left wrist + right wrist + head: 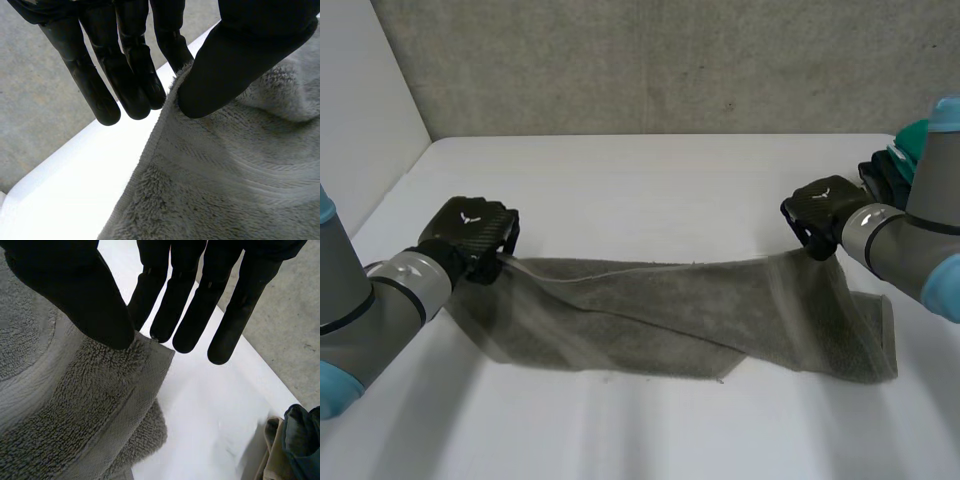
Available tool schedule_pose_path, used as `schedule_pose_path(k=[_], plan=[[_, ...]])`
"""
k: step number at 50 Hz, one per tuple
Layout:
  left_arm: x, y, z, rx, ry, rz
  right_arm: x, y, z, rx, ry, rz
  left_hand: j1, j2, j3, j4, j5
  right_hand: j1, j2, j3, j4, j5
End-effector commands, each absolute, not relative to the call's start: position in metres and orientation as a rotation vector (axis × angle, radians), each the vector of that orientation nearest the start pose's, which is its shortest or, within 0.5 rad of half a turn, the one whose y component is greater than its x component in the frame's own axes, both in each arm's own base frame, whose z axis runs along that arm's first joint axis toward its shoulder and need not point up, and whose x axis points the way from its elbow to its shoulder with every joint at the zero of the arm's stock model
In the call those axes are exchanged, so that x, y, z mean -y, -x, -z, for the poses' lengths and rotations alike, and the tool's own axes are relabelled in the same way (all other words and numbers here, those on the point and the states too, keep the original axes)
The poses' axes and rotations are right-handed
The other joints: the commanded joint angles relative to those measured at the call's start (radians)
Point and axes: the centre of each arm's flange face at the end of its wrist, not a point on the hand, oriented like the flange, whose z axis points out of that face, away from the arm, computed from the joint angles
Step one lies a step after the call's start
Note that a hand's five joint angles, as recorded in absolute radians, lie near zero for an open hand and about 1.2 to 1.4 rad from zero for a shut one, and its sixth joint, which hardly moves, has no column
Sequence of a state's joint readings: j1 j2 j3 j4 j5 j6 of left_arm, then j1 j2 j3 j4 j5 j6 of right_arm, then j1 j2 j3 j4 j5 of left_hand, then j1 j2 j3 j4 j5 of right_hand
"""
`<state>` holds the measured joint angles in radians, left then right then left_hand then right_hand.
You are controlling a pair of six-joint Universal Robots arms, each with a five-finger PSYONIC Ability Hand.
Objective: Fold the laundry.
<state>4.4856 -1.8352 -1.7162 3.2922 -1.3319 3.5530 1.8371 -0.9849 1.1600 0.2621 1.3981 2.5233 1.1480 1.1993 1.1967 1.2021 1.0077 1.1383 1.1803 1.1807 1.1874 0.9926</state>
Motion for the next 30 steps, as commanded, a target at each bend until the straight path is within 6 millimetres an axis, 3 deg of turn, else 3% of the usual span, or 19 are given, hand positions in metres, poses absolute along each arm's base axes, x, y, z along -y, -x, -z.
schedule_pose_path(k=[1, 8, 11, 18, 30], plan=[[0.300, 0.223, -0.192, -2.273, -0.995, 2.030, 0.351, -0.247, -0.167, -2.396, 1.345, 1.671, 0.248, 0.197, 0.200, 0.194, 0.214, 0.258, 0.216, 0.216, 0.209, 0.229], [0.343, 0.232, -0.204, -2.136, -0.953, 2.156, 0.384, -0.252, -0.178, -2.357, 1.334, 1.907, 0.248, 0.197, 0.200, 0.194, 0.214, 0.258, 0.216, 0.216, 0.209, 0.229], [0.350, 0.233, -0.208, -2.112, -0.944, 2.175, 0.391, -0.252, -0.185, -2.343, 1.286, 1.993, 0.248, 0.197, 0.200, 0.194, 0.214, 0.258, 0.216, 0.216, 0.209, 0.229], [0.342, 0.236, -0.203, -2.150, -0.938, 2.143, 0.383, -0.250, -0.179, -2.361, 1.308, 1.936, 0.248, 0.197, 0.200, 0.194, 0.214, 0.258, 0.216, 0.216, 0.209, 0.229], [0.322, 0.232, -0.183, -2.247, -0.959, 2.065, 0.370, -0.241, -0.148, -2.484, 1.334, 1.704, 0.248, 0.197, 0.200, 0.194, 0.214, 0.258, 0.216, 0.216, 0.209, 0.229]])
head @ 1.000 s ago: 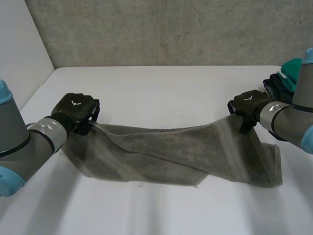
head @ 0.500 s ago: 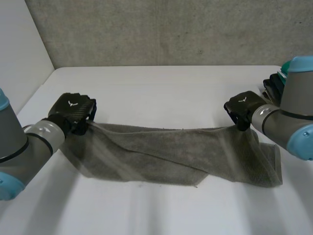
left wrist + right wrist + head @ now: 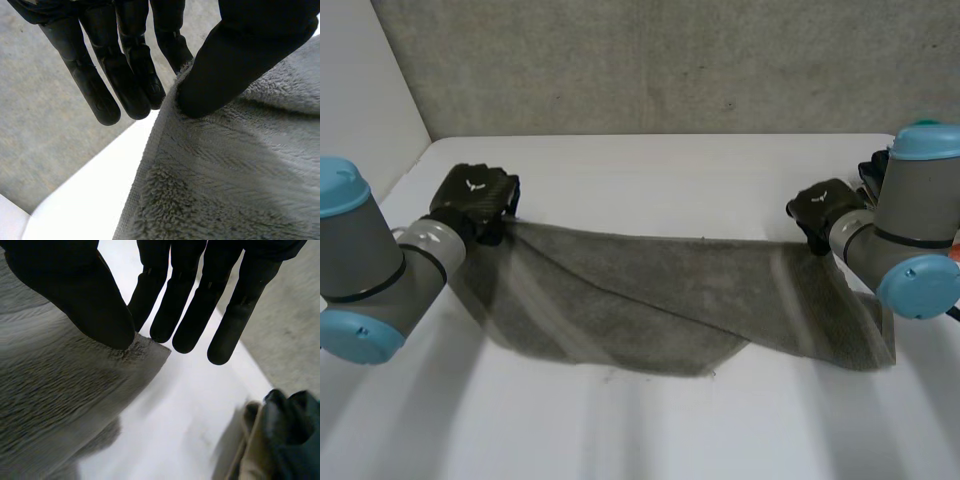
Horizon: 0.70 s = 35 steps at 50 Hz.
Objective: Fold the laundry.
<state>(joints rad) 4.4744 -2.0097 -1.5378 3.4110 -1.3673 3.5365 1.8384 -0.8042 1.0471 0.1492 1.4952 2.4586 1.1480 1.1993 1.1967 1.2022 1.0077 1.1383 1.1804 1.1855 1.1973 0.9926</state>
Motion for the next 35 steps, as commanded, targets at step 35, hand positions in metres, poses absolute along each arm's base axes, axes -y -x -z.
schedule_pose_path(k=[35], plan=[[0.322, 0.233, -0.187, -2.224, -0.958, 2.090, 0.395, -0.257, -0.144, -2.294, 1.317, 1.900, 0.248, 0.197, 0.200, 0.194, 0.214, 0.258, 0.216, 0.211, 0.199, 0.229]])
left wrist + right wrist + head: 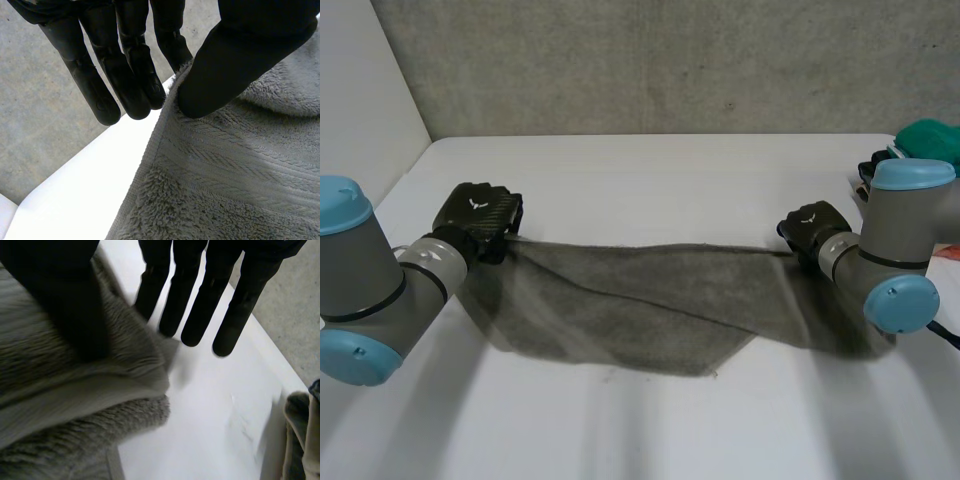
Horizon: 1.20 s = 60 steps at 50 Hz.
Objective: Fold the laundry.
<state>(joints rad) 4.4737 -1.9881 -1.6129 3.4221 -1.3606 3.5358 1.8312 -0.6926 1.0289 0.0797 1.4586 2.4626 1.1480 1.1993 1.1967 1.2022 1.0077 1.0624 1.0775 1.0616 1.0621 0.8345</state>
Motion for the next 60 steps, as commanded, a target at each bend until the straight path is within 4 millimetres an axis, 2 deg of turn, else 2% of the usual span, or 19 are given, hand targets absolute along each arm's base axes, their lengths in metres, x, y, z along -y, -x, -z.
schedule_pose_path(k=[1, 5, 6, 9, 10, 11, 14, 17, 20, 23, 31, 40, 43, 48, 49, 51, 52, 53, 60], plan=[[0.327, 0.232, -0.194, -2.190, -0.944, 2.119, 0.398, -0.259, -0.152, -2.264, 1.308, 1.951, 0.248, 0.197, 0.200, 0.194, 0.214, 0.334, 0.319, 0.335, 0.334, 0.387], [0.353, 0.237, -0.231, -2.000, -0.886, 2.281, 0.416, -0.268, -0.208, -2.029, 1.168, 2.285, 0.248, 0.197, 0.200, 0.194, 0.214, 0.334, 0.319, 0.335, 0.334, 0.387], [0.359, 0.238, -0.240, -1.954, -0.871, 2.319, 0.423, -0.270, -0.232, -1.922, 1.079, 2.407, 0.248, 0.197, 0.200, 0.194, 0.214, 0.334, 0.319, 0.335, 0.334, 0.387], [0.378, 0.242, -0.287, -1.717, -0.802, 2.492, 0.430, -0.270, -0.269, -1.749, 0.946, 2.581, 0.248, 0.197, 0.200, 0.194, 0.214, 0.334, 0.319, 0.335, 0.334, 0.387], [0.382, 0.242, -0.300, -1.641, -0.775, 2.538, 0.434, -0.270, -0.292, -1.626, 0.858, 2.690, 0.248, 0.197, 0.200, 0.194, 0.214, 0.334, 0.319, 0.335, 0.334, 0.387], [0.390, 0.241, -0.327, -1.471, -0.699, 2.631, 0.435, -0.269, -0.303, -1.561, 0.810, 2.744, 0.248, 0.197, 0.200, 0.194, 0.214, 0.334, 0.319, 0.335, 0.334, 0.387], [0.396, 0.236, -0.375, -1.164, -0.528, 2.778, 0.433, -0.264, -0.351, -1.315, 0.623, 2.950, 0.248, 0.197, 0.200, 0.194, 0.214, 0.334, 0.319, 0.335, 0.334, 0.387], [0.396, 0.233, -0.395, -1.032, -0.430, 2.862, 0.424, -0.261, -0.380, -1.146, 0.526, 3.039, 0.248, 0.197, 0.200, 0.194, 0.214, 0.334, 0.319, 0.335, 0.334, 0.387], [0.396, 0.231, -0.396, -1.039, -0.405, 2.892, 0.423, -0.262, -0.382, -1.125, 0.520, 3.034, 0.248, 0.197, 0.200, 0.194, 0.214, 0.334, 0.319, 0.335, 0.334, 0.387], [0.396, 0.233, -0.375, -1.181, -0.436, 2.852, 0.422, -0.262, -0.376, -1.146, 0.530, 3.000, 0.248, 0.197, 0.200, 0.194, 0.214, 0.334, 0.319, 0.335, 0.334, 0.387], [0.371, 0.228, -0.302, -1.577, -0.547, 2.649, 0.406, -0.261, -0.322, -1.361, 0.686, 2.785, 0.248, 0.197, 0.200, 0.194, 0.214, 0.334, 0.319, 0.335, 0.334, 0.387], [0.331, 0.219, -0.215, -1.929, -0.646, 2.401, 0.373, -0.241, -0.199, -1.987, 0.874, 2.246, 0.248, 0.197, 0.200, 0.194, 0.214, 0.334, 0.319, 0.335, 0.334, 0.387], [0.318, 0.219, -0.187, -2.035, -0.707, 2.315, 0.358, -0.237, -0.163, -2.124, 0.921, 2.081, 0.248, 0.197, 0.200, 0.194, 0.214, 0.334, 0.319, 0.335, 0.334, 0.387], [0.311, 0.218, -0.144, -2.138, -0.863, 2.165, 0.348, -0.231, -0.148, -2.183, 0.970, 2.024, 0.248, 0.197, 0.200, 0.194, 0.214, 0.334, 0.319, 0.335, 0.334, 0.387], [0.312, 0.216, -0.140, -2.140, -0.875, 2.147, 0.348, -0.231, -0.148, -2.187, 0.978, 2.023, 0.248, 0.197, 0.200, 0.194, 0.214, 0.334, 0.319, 0.335, 0.334, 0.387], [0.316, 0.211, -0.135, -2.135, -0.886, 2.119, 0.348, -0.230, -0.148, -2.197, 0.986, 2.024, 0.035, -0.016, -0.013, -0.019, 0.001, 0.334, 0.319, 0.335, 0.334, 0.387], [0.320, 0.206, -0.131, -2.134, -0.888, 2.093, 0.348, -0.230, -0.148, -2.200, 0.984, 2.025, -0.230, -0.281, -0.279, -0.284, -0.264, 0.334, 0.319, 0.335, 0.334, 0.387], [0.323, 0.203, -0.129, -2.131, -0.884, 2.082, 0.348, -0.230, -0.148, -2.200, 0.986, 2.026, -0.329, -0.380, -0.377, -0.383, -0.363, 0.334, 0.319, 0.335, 0.334, 0.387], [0.341, 0.179, -0.117, -2.154, -0.839, 2.011, 0.350, -0.225, -0.148, -2.217, 0.977, 2.026, -0.397, -0.449, -0.446, -0.451, -0.431, 0.334, 0.319, 0.335, 0.334, 0.387]])
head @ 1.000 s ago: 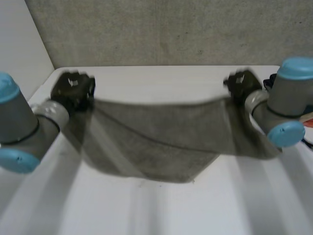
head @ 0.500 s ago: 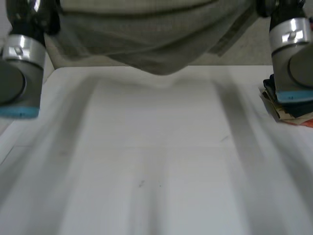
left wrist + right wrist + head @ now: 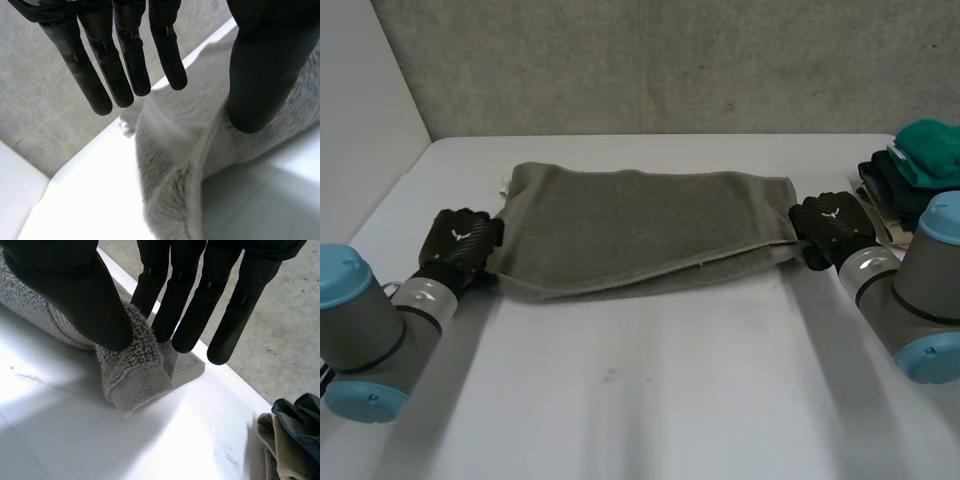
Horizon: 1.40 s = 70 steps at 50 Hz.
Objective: Fold the laundry.
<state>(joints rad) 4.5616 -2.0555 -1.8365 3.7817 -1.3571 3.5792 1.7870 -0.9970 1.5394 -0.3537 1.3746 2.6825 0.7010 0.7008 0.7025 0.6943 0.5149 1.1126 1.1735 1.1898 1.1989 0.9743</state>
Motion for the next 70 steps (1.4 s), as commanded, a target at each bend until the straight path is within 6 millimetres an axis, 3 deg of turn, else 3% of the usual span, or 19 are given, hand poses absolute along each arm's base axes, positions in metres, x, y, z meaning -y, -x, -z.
schedule_pose_path(k=[1, 9, 11, 12, 19, 25, 29, 33, 35, 38, 45, 49, 54, 60, 64, 70], plan=[[0.341, 0.178, -0.115, -2.163, -0.840, 2.001, 0.350, -0.225, -0.148, -2.217, 0.977, 2.026, 0.050, 0.050, 0.048, 0.056, 0.061, 0.284, 0.223, 0.207, 0.197, 0.247], [0.335, 0.178, -0.112, -2.199, -0.853, 1.971, 0.348, -0.225, -0.147, -2.233, 0.984, 2.004, 0.137, 0.138, 0.136, 0.144, 0.149, 0.284, 0.223, 0.207, 0.197, 0.247], [0.335, 0.179, -0.113, -2.200, -0.851, 1.974, 0.347, -0.225, -0.148, -2.233, 0.990, 2.002, 0.377, 0.377, 0.376, 0.384, 0.389, 0.284, 0.223, 0.207, 0.197, 0.247], [0.335, 0.178, -0.113, -2.204, -0.850, 1.971, 0.347, -0.225, -0.147, -2.235, 0.995, 2.000, 0.692, 0.692, 0.691, 0.699, 0.704, 0.284, 0.223, 0.207, 0.197, 0.247], [0.320, 0.174, -0.121, -2.259, -0.852, 1.911, 0.335, -0.224, -0.157, -2.269, 1.130, 1.959, 0.695, 0.695, 0.694, 0.702, 0.707, 0.284, 0.223, 0.207, 0.197, 0.247], [0.283, 0.173, -0.154, -2.324, -0.895, 1.819, 0.310, -0.216, -0.173, -2.362, 1.370, 1.793, 0.695, 0.695, 0.694, 0.702, 0.707, 0.284, 0.223, 0.207, 0.197, 0.247], [0.247, 0.169, -0.174, -2.337, -1.024, 1.656, 0.283, -0.205, -0.182, -2.453, 1.552, 1.550, 0.695, 0.695, 0.694, 0.702, 0.707, 0.284, 0.223, 0.207, 0.197, 0.247], [0.206, 0.164, -0.182, -2.368, -1.223, 1.393, 0.241, -0.181, -0.190, -2.556, 1.745, 1.157, 0.695, 0.695, 0.694, 0.702, 0.707, 0.284, 0.223, 0.207, 0.197, 0.247], [0.188, 0.163, -0.182, -2.384, -1.331, 1.274, 0.237, -0.174, -0.192, -2.570, 1.766, 1.120, 0.695, 0.695, 0.694, 0.702, 0.707, 0.284, 0.223, 0.207, 0.197, 0.247], [0.186, 0.163, -0.180, -2.354, -1.375, 1.250, 0.243, -0.168, -0.190, -2.578, 1.773, 1.181, 0.695, 0.695, 0.694, 0.702, 0.707, 0.284, 0.223, 0.207, 0.197, 0.247], [0.224, 0.171, -0.173, -2.168, -1.353, 1.442, 0.269, -0.170, -0.183, -2.562, 1.731, 1.409, 0.695, 0.695, 0.694, 0.702, 0.707, 0.284, 0.223, 0.207, 0.197, 0.247], [0.253, 0.189, -0.173, -2.005, -1.349, 1.626, 0.296, -0.175, -0.164, -2.565, 1.640, 1.532, 0.695, 0.695, 0.694, 0.702, 0.707, 0.284, 0.223, 0.207, 0.197, 0.247], [0.299, 0.218, -0.166, -1.810, -1.315, 1.846, 0.322, -0.184, -0.160, -2.535, 1.552, 1.761, 0.695, 0.695, 0.694, 0.702, 0.707, 0.284, 0.223, 0.207, 0.197, 0.247], [0.345, 0.246, -0.153, -1.691, -1.308, 1.951, 0.359, -0.197, -0.156, -2.487, 1.507, 2.035, 0.695, 0.695, 0.694, 0.702, 0.707, 0.284, 0.223, 0.207, 0.197, 0.247], [0.377, 0.270, -0.141, -1.629, -1.318, 2.005, 0.381, -0.205, -0.148, -2.451, 1.493, 2.113, 0.695, 0.695, 0.694, 0.702, 0.707, 0.284, 0.223, 0.207, 0.197, 0.247], [0.412, 0.279, -0.133, -1.576, -1.236, 2.036, 0.409, -0.217, -0.141, -2.372, 1.468, 2.243, 0.695, 0.695, 0.694, 0.702, 0.707, 0.284, 0.223, 0.207, 0.197, 0.247]])
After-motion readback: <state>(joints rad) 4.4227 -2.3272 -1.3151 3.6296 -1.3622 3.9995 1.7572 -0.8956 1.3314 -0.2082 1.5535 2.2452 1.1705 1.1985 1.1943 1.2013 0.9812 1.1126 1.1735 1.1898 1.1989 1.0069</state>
